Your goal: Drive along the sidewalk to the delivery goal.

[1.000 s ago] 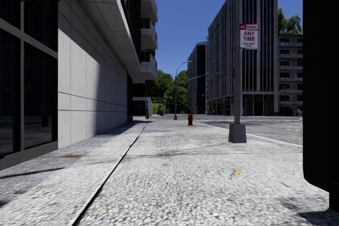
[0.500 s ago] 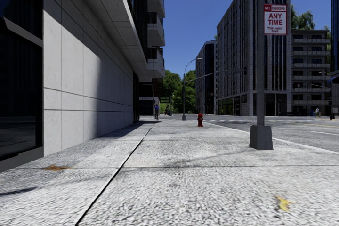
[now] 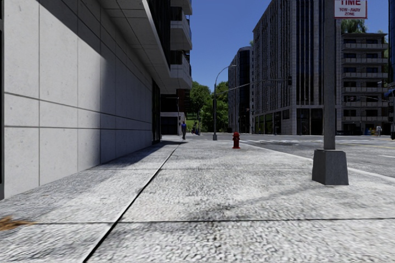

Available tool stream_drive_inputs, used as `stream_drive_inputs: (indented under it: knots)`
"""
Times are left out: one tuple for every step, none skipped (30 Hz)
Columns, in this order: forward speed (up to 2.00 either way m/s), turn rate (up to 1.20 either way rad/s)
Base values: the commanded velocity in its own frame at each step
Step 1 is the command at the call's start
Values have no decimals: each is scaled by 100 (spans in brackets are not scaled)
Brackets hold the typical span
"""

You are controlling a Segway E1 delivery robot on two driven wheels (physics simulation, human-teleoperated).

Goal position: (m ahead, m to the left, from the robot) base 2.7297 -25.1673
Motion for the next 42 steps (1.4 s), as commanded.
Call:
stream_drive_inputs:
  knots:
    - [174,0]
    - [183,0]
    - [183,0]
    - [190,0]
    - [200,0]
    - [200,0]
    - [200,0]
    - [200,0]
    - [200,0]
    - [200,0]
    - [200,0]
    - [200,0]
    - [200,0]
    - [200,0]
    - [200,0]
    - [200,0]
    - [200,0]
    - [200,0]
    - [200,0]
    - [200,0]
    - [200,0]
    - [200,0]
    - [200,0]
    - [200,0]
    - [200,0]
    - [200,0]
    - [200,0]
    - [200,0]
    - [200,0]
    - [200,0]
    - [200,0]
    - [200,0]
    - [200,0]
    - [200,0]
    - [200,0]
    - [200,0]
    - [200,0]
    - [200,0]
    - [200,0]
    - [200,0]
    - [200,0]
    - [200,0]
